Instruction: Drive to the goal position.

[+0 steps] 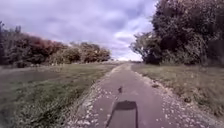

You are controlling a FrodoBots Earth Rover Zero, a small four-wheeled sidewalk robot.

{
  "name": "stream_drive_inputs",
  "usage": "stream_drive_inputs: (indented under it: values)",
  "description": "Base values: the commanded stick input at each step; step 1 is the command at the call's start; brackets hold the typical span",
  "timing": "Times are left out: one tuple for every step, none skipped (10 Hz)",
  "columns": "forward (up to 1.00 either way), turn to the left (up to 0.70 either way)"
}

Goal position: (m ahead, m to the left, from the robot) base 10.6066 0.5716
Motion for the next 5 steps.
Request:
stream_drive_inputs:
  values:
    - [1.00, 0.00]
    - [1.00, 0.00]
    - [1.00, 0.00]
    - [1.00, 0.00]
    - [1.00, 0.00]
